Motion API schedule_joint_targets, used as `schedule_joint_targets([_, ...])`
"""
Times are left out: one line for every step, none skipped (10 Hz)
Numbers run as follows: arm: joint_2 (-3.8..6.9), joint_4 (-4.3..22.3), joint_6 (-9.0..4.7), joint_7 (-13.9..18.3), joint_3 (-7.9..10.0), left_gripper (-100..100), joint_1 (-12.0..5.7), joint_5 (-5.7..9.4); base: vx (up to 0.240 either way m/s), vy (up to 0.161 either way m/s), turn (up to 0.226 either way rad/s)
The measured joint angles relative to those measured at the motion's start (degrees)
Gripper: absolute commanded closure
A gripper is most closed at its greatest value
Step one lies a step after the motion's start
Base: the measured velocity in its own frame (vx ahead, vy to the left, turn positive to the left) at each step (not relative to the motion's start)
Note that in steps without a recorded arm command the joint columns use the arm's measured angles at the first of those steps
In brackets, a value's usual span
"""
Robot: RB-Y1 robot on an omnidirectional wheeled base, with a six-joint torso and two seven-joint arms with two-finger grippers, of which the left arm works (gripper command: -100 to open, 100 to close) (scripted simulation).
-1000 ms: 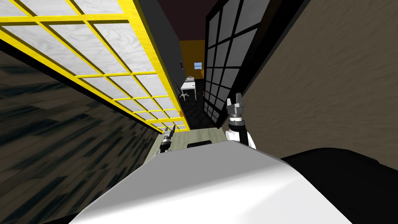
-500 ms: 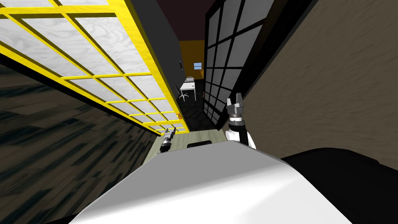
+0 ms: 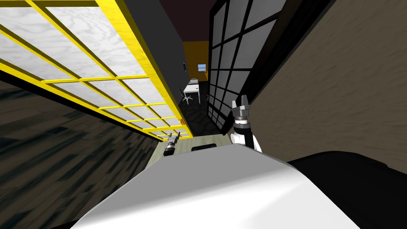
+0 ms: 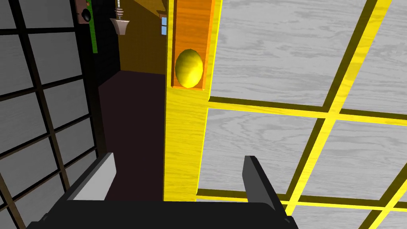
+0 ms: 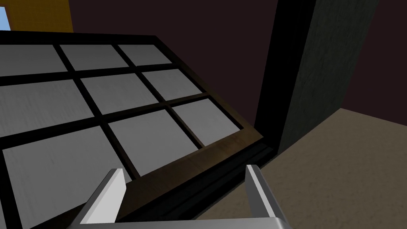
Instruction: Push the door open
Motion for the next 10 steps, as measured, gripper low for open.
schedule_joint_targets([0.3, 1.75, -0.64, -0.93, 0.09, -100, -0.34, -0.06, 0.134, -0.016, -0.002])
schedule_joint_targets([0.42, 2.75, -0.92, -1.84, 0.11, -100, -0.51, -0.17, 0.128, -0.02, -0.009])
schedule_joint_targets([0.37, 3.66, -1.01, -2.86, 0.11, -100, -0.68, -0.31, 0.057, -0.013, 0.001])
schedule_joint_targets([0.36, 3.76, -1.03, -3.1, 0.11, -100, -0.71, -0.33, 0.127, -0.02, -0.035])
schedule_joint_targets([0.27, 3.85, -0.89, -3.16, 0.2, -100, -0.87, -0.29, 0.168, 0.007, -0.026])
schedule_joint_targets([0.18, 4.03, -0.79, -3.29, 0.28, -100, -1.06, -0.26, 0.176, 0.026, -0.025])
schedule_joint_targets([0.07, 4.18, -0.68, -3.43, 0.37, -100, -1.24, -0.22, 0.21, 0.005, -0.036])
schedule_joint_targets([-0.04, 4.24, -0.48, -3.57, 0.48, -100, -1.4, -0.18, 0.219, -0.006, -0.033])
schedule_joint_targets([-0.17, 4.35, -0.27, -3.73, 0.59, -100, -1.61, -0.14, 0.192, -0.004, -0.028])
schedule_joint_targets([-0.3, 4.51, -0.09, -3.88, 0.7, -100, -1.85, -0.09, 0.171, 0.004, -0.031])
